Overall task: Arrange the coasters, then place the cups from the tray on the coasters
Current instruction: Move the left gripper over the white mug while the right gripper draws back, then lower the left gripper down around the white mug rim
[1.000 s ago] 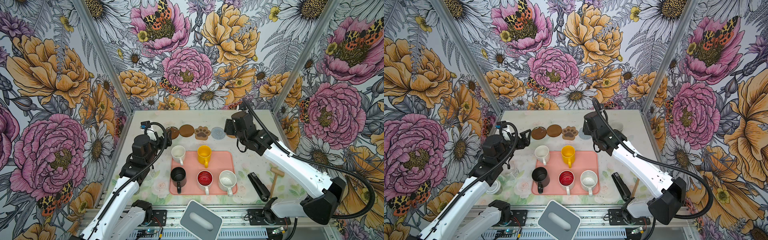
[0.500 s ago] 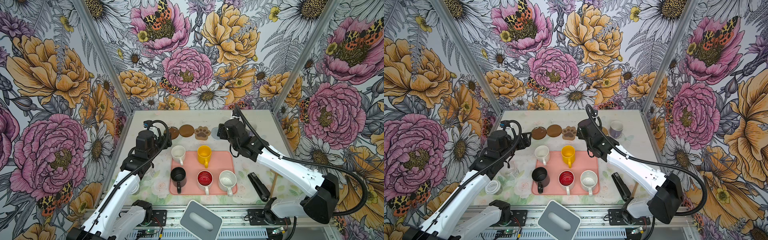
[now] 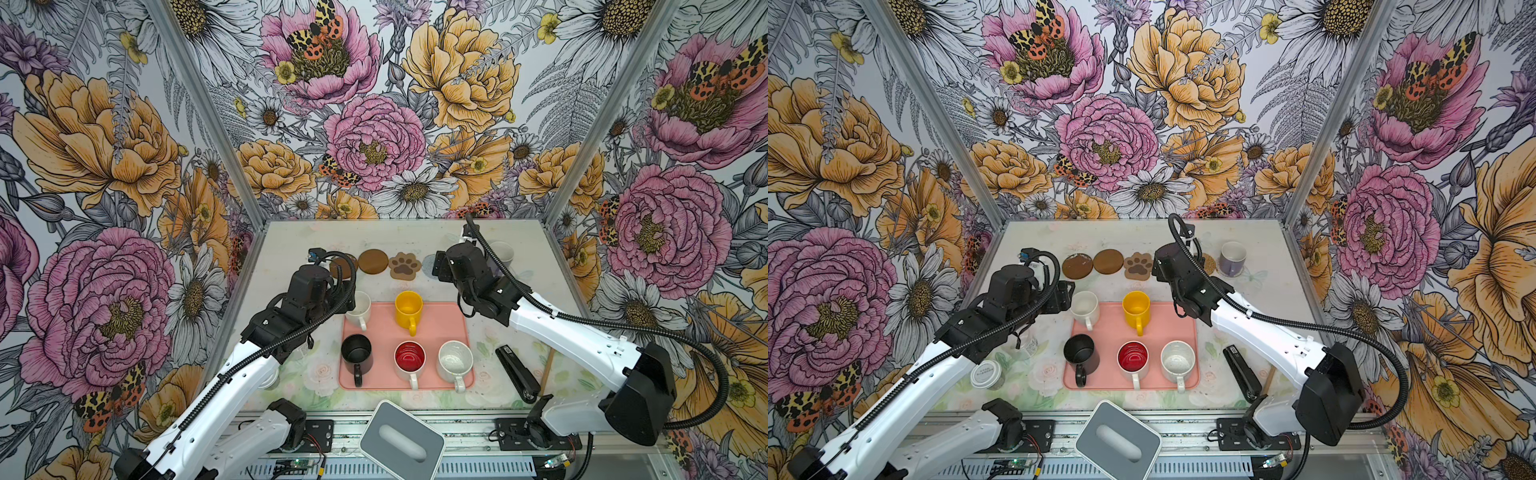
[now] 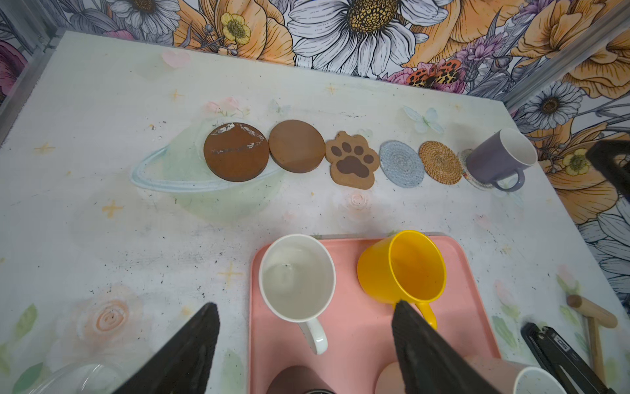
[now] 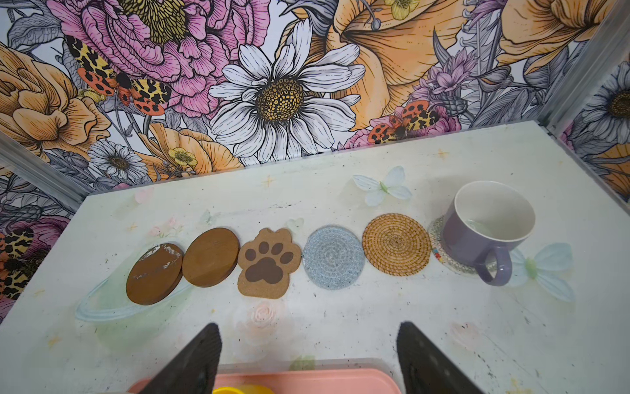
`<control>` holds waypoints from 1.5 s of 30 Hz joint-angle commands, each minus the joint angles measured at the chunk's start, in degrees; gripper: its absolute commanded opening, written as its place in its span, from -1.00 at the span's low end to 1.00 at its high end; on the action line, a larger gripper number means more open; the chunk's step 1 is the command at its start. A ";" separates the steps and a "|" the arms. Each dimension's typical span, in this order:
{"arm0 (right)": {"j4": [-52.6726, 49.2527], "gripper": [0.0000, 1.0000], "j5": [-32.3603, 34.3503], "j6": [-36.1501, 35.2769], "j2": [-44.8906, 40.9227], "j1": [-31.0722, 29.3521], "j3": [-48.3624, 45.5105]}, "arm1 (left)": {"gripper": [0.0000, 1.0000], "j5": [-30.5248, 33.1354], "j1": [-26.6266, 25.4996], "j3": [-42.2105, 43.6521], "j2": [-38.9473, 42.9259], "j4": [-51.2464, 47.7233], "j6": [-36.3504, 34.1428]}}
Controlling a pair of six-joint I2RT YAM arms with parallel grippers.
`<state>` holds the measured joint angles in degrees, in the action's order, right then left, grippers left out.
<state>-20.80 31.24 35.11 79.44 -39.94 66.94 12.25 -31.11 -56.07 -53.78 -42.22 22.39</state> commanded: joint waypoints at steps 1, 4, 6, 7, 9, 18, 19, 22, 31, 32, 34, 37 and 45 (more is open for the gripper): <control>1.89 0.67 -0.12 0.17 0.25 1.07 -1.16 | 0.62 2.79 -2.79 -0.96 -2.13 -4.53 2.13; 2.39 0.67 -1.21 0.31 -0.22 1.91 -2.26 | 0.59 2.61 -4.55 -2.33 -4.76 -6.42 2.89; 2.72 0.67 -1.68 0.63 -0.76 2.53 -3.13 | 0.58 2.69 -5.87 -3.53 -6.80 -7.65 3.18; 2.86 0.67 -1.78 0.86 -1.24 2.84 -3.61 | 0.57 2.83 -6.67 -4.13 -7.78 -8.17 3.31; 3.48 0.67 -2.31 1.19 -2.00 3.46 -4.64 | 0.55 3.05 -8.07 -5.10 -9.58 -9.00 3.44; 5.43 0.67 -4.91 1.89 -4.18 5.59 -7.98 | 0.46 4.96 -11.23 -6.69 -15.39 -11.83 6.51; 5.58 0.67 -5.27 1.79 -4.18 5.74 -8.13 | 0.43 5.38 -11.34 -6.53 -15.47 -12.18 7.40; 5.83 0.67 -5.73 2.01 -3.88 6.15 -8.48 | 0.40 5.67 -11.40 -5.72 -15.36 -12.10 9.25; 6.75 0.67 -7.99 2.24 -2.33 6.80 -8.30 | 0.25 8.52 -11.40 -3.98 -16.22 -11.68 12.79; 6.89 0.67 -8.20 2.24 -2.22 6.85 -8.22 | 0.24 8.23 -11.43 -3.60 -16.27 -11.55 13.07; 7.07 0.67 -8.47 2.33 -1.96 6.94 -8.29 | 0.23 7.34 -11.43 -2.79 -16.27 -10.76 13.56; 7.35 0.67 -8.87 2.33 -1.64 7.03 -8.31 | 0.22 5.59 -11.34 -1.21 -15.93 -8.74 14.16; 7.53 0.67 -9.36 2.42 -1.25 7.40 -8.46 | 0.20 4.12 -10.89 -0.34 -17.30 -6.70 14.52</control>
<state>-14.28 22.28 36.67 77.71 -33.15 58.65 17.93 -42.15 -56.97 -70.19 -51.22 35.94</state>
